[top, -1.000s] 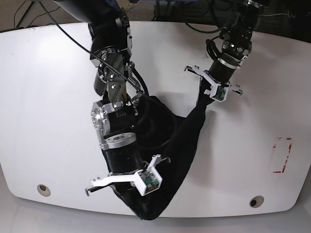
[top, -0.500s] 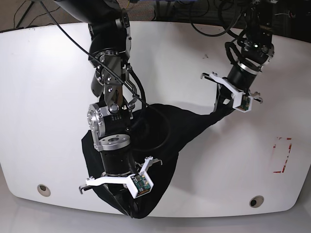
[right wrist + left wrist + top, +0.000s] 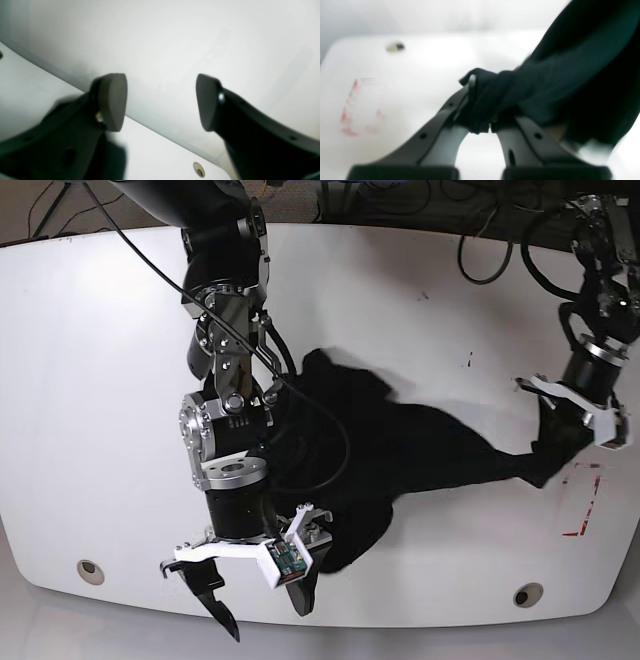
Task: Layout the t-shirt on the table in an organized manner, then fold the t-shirt properly
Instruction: 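Pull the left gripper away from the right gripper, stretching the shirt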
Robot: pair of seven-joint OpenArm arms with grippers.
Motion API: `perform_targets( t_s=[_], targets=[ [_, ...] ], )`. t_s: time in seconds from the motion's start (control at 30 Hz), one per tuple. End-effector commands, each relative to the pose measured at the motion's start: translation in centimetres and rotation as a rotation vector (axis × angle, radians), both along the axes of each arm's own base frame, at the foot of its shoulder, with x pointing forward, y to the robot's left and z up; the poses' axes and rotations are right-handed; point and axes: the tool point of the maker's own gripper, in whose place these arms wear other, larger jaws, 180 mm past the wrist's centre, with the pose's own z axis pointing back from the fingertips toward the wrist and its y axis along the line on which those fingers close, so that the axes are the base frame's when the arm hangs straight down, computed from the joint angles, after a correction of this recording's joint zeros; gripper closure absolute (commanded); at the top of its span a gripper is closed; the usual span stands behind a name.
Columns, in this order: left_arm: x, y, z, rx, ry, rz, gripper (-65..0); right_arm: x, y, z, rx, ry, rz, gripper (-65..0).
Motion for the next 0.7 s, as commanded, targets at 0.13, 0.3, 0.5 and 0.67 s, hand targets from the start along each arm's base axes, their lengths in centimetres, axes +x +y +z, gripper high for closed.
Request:
perform_targets(
  t_s=[0.13,0.3,0.5,0.67],
  targets=[
    [0.4,1.3,4.7,-0.007,-0.105,-0.030,-0.1,-0.3,0.0,1.1,0.015,-0.040,0.003,-50.7],
    [0.3,1.3,4.2,-0.014,-0.065,-0.040,-0.1,-0.6,0.0,-0.7,0.016,0.002,0.001,-50.7],
    [-0.4,0.8,3.1,-0.020,-0.025,-0.069,0.0,-1.4,0.1,-3.7,0.020,0.074,0.003,-50.7],
    [-1.7,1.4,1.3,-0.008,0.029,-0.063,0.0,-1.9,1.3,-7.2,0.090,0.174,0.059,-50.7]
  ],
)
